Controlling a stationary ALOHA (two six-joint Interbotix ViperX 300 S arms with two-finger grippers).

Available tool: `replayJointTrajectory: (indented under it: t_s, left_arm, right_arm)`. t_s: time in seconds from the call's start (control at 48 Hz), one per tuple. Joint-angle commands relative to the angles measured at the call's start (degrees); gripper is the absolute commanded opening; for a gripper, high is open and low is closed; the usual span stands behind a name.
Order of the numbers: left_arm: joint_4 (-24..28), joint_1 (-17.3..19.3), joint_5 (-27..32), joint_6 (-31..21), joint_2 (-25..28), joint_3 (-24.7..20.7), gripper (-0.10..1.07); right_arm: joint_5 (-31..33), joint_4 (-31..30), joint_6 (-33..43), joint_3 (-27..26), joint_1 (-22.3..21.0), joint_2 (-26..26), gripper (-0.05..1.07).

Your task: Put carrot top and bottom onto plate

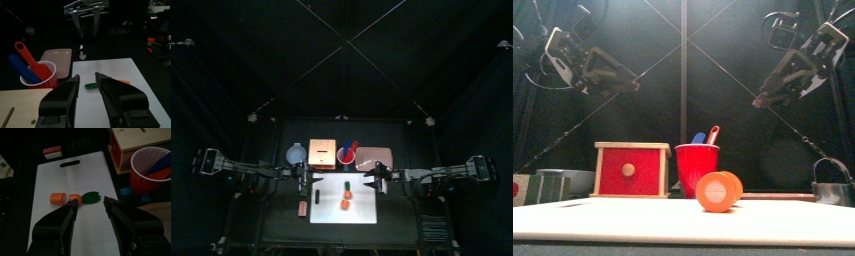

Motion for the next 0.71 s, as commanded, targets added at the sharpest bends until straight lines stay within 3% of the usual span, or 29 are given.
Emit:
replayJointTrajectory:
  t_s: [0.0, 0.188, 0.333, 0.542, 0.688]
  left_arm:
    - [0.1, 0.2, -0.4, 0.1, 0.0, -0.5, 0.73]
    - [0.5, 0.2, -0.4, 0.2, 0.0, -0.5, 0.73]
    - [1.1, 0.1, -0.4, 0.1, 0.0, -0.6, 0.73]
    - [1.0, 0.3, -0.4, 0.1, 0.0, -0.5, 0.73]
    - [1.1, 0.3, -0.4, 0.2, 0.0, -0.7, 0.73]
  right_arm:
    - [-0.5, 0.3, 0.0, -0.8, -0.2, -0.3, 0.82]
    - [-0.5, 1.0, 0.2, -1.9, -0.4, 0.2, 0.82]
    - [1.2, 6.5, 0.4, -3.9, -0.5, 2.4, 0.82]
    - [11.2, 26.0, 0.4, -9.8, -0.5, 6.7, 0.82]
    - [15.9, 35.6, 0.4, -13.2, -0.5, 10.3, 0.82]
